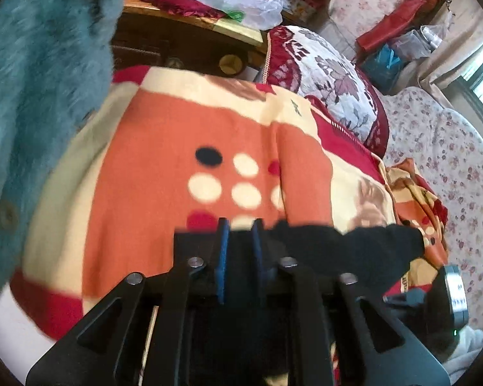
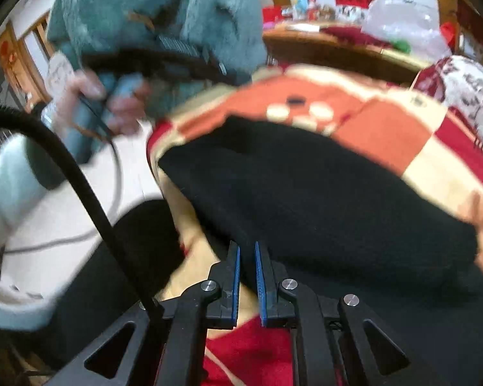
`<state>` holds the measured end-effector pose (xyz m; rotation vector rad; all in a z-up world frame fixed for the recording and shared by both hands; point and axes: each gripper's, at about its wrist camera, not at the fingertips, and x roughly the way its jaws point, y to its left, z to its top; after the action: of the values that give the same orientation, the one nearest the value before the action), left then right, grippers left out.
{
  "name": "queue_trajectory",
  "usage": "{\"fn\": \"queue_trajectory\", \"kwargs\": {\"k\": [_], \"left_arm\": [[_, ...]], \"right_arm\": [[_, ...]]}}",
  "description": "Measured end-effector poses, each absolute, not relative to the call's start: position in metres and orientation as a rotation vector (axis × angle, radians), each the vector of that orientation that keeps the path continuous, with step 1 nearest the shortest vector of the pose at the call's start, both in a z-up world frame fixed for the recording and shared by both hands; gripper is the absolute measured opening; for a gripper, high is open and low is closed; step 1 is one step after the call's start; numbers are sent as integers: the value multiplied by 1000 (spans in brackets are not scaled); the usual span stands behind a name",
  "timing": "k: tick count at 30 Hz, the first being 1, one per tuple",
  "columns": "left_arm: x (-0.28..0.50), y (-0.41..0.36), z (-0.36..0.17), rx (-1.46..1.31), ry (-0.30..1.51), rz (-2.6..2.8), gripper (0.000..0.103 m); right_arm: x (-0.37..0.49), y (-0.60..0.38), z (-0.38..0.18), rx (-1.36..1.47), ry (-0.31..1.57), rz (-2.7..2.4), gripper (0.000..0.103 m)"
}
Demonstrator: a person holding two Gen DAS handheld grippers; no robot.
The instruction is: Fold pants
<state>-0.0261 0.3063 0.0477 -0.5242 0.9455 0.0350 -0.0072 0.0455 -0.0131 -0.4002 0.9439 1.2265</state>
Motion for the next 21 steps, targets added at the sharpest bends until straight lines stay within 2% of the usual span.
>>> {"fn": "queue_trajectory", "kwargs": {"k": [1, 2, 4, 5, 6, 7, 8, 14, 21], "left_arm": [[-35, 304, 48, -529, 947, 40, 42], [-45, 302, 49, -546, 948, 42, 51], [-63, 302, 48, -591, 939, 58, 54], [-72, 303, 47, -620, 940, 76, 58], [-80, 304, 44, -647, 945, 93, 59], [-88, 306, 41, -681, 949, 111, 59], [-98, 307, 35, -724, 950, 124, 59], [-127, 306, 4, -900, 990, 155, 59], [-134, 305, -17, -1178, 922, 160, 59]], "right_arm": [[-6, 44, -13, -383, 941, 1225, 9], [-5, 44, -12, -367, 946, 1223, 9], [-2, 43, -7, -349, 952, 1225, 12], [-3, 42, -4, -347, 945, 1231, 20], [-5, 41, 1, -346, 932, 1239, 38], [-6, 39, 5, -341, 921, 1243, 47], [-7, 38, 8, -331, 916, 1249, 52], [-5, 19, 22, -313, 862, 1197, 52], [18, -29, 11, -202, 940, 1063, 52]]}}
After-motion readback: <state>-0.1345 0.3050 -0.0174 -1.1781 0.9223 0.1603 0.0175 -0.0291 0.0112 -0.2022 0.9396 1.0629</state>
